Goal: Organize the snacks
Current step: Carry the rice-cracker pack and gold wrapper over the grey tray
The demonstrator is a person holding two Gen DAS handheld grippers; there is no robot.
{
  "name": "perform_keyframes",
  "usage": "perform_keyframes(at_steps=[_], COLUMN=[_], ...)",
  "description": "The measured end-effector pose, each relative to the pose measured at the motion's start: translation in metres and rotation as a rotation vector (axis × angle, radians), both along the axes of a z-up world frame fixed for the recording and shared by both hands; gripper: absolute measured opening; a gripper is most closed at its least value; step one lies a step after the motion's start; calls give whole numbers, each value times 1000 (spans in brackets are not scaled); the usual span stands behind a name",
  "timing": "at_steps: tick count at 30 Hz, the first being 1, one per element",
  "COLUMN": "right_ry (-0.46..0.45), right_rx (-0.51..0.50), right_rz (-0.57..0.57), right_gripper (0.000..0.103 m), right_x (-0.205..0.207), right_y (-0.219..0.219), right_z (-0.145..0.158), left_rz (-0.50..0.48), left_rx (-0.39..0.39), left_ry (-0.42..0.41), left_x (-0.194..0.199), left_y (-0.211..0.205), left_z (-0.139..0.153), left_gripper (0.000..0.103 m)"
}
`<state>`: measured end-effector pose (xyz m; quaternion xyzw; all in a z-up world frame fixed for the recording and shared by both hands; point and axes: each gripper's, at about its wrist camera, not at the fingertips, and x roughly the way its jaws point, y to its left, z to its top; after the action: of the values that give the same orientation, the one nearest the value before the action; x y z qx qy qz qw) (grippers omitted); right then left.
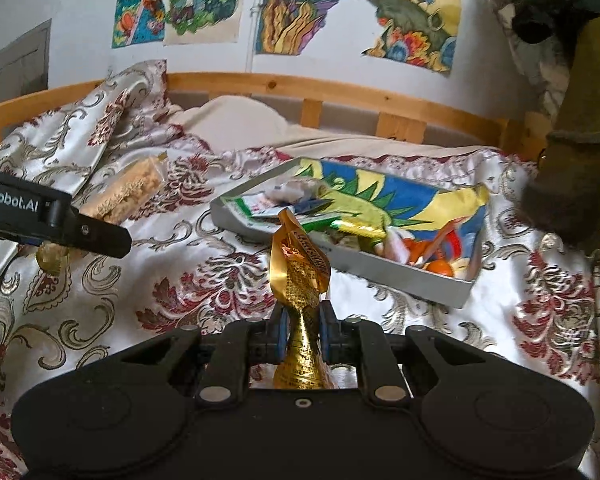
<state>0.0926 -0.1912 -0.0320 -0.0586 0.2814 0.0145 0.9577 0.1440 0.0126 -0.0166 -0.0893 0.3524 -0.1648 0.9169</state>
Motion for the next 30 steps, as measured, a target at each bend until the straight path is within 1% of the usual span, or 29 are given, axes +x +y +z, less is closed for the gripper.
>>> perform_keyframes(at_steps=[5,8,13,16,18,20,23,27,30], right_ry=[-31,-48,-84,-112,-132,-156,-189,-219,-245], right_rx=[-3,-13,-69,-127,-147,-145,-119,-78,-58], right_rz=[-3,13,66,97,99,87,56,12,-13], right_gripper=[16,16,16,16,16,16,16,16,16], right_x=[-1,1,6,10,16,23,32,50,68], right_y=[-4,-4,-4,-6,-13,-21,-32,-45,-53], right_z=[8,13,22,25,27,28,28,27,26], left_rz=[-1,0,2,7,15,20,24,34,32], left_rx=[-15,-9,-6,-17,-28,-31,-38,-68,-90], left_ry=[-37,-56,-88,-103,-114,-134,-188,-243,-265], left_x=[-2,-2,2,11,20,30,45,71,93], left_y=[-1,-3,-9,-12,-16,-21,-28,-41,-52], left_z=[6,8,11,14,16,20,27,35,35], left_gripper=[76,76,76,76,76,76,76,76,76])
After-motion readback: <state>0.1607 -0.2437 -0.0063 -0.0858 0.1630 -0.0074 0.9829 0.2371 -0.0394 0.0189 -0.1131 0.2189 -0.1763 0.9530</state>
